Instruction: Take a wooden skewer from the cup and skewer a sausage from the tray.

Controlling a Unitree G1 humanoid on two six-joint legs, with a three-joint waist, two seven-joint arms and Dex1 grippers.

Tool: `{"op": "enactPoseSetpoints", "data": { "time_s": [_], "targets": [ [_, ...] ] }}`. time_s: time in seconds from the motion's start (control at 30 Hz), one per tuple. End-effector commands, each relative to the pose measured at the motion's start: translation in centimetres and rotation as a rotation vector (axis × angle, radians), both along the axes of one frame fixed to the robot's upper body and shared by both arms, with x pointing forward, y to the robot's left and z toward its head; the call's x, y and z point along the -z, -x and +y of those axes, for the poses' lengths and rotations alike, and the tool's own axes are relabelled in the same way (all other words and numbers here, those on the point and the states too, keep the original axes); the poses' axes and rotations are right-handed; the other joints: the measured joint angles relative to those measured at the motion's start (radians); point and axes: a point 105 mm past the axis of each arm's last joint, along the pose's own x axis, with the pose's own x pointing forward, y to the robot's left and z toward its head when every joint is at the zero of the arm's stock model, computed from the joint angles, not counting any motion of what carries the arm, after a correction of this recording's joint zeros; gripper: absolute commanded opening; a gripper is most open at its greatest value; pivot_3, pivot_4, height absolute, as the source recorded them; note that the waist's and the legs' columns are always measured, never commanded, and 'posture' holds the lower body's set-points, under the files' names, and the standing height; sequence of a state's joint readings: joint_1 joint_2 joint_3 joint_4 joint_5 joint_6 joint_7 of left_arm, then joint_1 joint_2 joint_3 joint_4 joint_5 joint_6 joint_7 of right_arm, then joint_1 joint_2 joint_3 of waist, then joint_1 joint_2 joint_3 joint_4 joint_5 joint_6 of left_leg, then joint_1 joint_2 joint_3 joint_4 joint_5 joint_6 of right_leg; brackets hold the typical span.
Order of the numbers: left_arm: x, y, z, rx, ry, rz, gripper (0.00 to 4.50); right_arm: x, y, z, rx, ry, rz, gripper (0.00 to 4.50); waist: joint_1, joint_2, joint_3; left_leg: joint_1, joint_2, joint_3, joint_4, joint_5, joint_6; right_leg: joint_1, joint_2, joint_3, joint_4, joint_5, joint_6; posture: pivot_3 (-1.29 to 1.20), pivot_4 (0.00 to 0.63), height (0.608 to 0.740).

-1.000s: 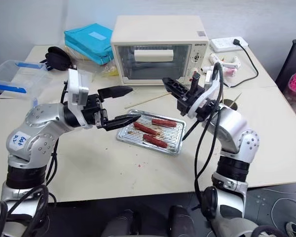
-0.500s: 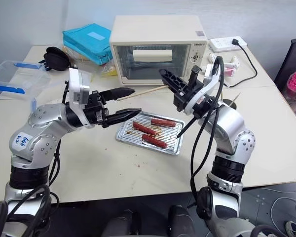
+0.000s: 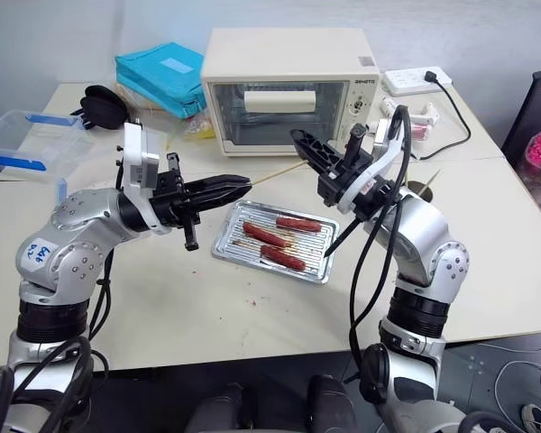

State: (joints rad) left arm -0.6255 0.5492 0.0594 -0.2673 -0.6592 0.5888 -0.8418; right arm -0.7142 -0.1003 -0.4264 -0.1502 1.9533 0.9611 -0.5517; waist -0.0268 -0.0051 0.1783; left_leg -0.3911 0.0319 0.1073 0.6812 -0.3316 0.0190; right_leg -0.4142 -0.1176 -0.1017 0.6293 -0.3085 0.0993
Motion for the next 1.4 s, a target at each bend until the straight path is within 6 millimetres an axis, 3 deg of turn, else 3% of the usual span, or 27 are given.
{"op": "enactPoseSetpoints", "data": {
  "time_s": [0.03, 0.1, 0.37, 0.47, 0.63, 0.83, 0.97, 1.2, 1.4],
  "targets": [
    [-0.1, 0.8, -0.8, 0.026, -0.042, -0.047, 0.01, -1.1, 0.8, -0.7, 0.008, -0.024, -0.062, 0.00, 0.000, 0.000, 0.000, 0.000, 0.000, 0.000, 0.000, 0.000, 0.000, 0.000, 0.000, 0.000, 0.000, 0.000, 0.000, 0.00, 0.150, 0.740],
    [0.0, 0.8, -0.6, 0.019, -0.044, -0.047, 0.01, -1.1, 0.8, -0.8, 0.013, -0.016, -0.063, 0.00, 0.000, 0.000, 0.000, 0.000, 0.000, 0.000, 0.000, 0.000, 0.000, 0.000, 0.000, 0.000, 0.000, 0.000, 0.000, 0.00, 0.150, 0.740],
    [0.6, 0.9, 0.1, -0.023, -0.045, -0.037, 0.00, -0.6, 0.8, -1.5, 0.028, 0.043, -0.071, 2.54, 0.000, 0.000, 0.000, 0.000, 0.000, 0.000, 0.000, 0.000, 0.000, 0.000, 0.000, 0.000, 0.000, 0.000, 0.000, 0.00, 0.150, 0.740],
    [0.7, 0.9, 1.0, -0.067, -0.049, -0.031, 0.00, -0.2, 1.0, -2.8, 0.050, 0.176, -0.103, 3.55, 0.002, 0.000, 0.000, 0.000, 0.000, 0.000, 0.000, 0.000, 0.000, 0.000, 0.000, 0.000, 0.000, 0.000, 0.000, 0.00, 0.150, 0.740],
    [1.1, 1.9, 4.5, -0.158, -0.092, 0.003, 0.00, 0.6, 1.9, -5.8, 0.088, 0.540, -0.259, 3.55, 0.002, 0.000, 0.000, 0.000, 0.000, 0.000, -0.001, -0.001, 0.002, 0.000, -0.001, 0.000, -0.002, 0.000, 0.000, 0.00, 0.150, 0.740],
    [0.8, 3.7, 7.8, -0.215, -0.152, 0.057, 0.00, 2.4, 2.8, -6.6, 0.024, 0.931, -0.502, 3.55, 0.002, 0.000, 0.000, 0.001, 0.001, 0.000, -0.001, -0.001, 0.002, 0.001, 0.000, 0.000, -0.003, 0.000, 0.000, 0.00, 0.150, 0.740],
    [0.9, 5.5, 9.3, -0.228, -0.215, 0.096, 0.00, 5.3, 3.1, -5.2, -0.103, 1.140, -0.656, 3.55, 0.004, 0.000, 0.000, 0.001, 0.000, 0.000, -0.001, -0.002, 0.002, 0.002, -0.001, 0.000, -0.003, 0.000, 0.000, 0.00, 0.150, 0.740],
    [1.1, 7.7, 10.1, -0.214, -0.291, 0.145, 0.00, 11.1, 2.2, -1.3, -0.215, 1.310, -0.739, 3.55, 0.003, -0.001, 0.000, 0.002, 0.000, 0.000, 0.000, -0.002, 0.001, 0.002, -0.001, -0.001, -0.003, 0.000, 0.000, 0.00, 0.150, 0.740],
    [1.2, 8.3, 10.4, -0.220, -0.323, 0.153, 0.00, 13.3, 1.0, 1.4, -0.209, 1.367, -0.791, 3.55, 0.003, 0.000, 0.000, 0.001, 0.000, 0.000, 0.000, -0.002, 0.000, 0.001, -0.002, -0.001, -0.003, 0.000, 0.000, 0.00, 0.150, 0.740]
  ]
}}
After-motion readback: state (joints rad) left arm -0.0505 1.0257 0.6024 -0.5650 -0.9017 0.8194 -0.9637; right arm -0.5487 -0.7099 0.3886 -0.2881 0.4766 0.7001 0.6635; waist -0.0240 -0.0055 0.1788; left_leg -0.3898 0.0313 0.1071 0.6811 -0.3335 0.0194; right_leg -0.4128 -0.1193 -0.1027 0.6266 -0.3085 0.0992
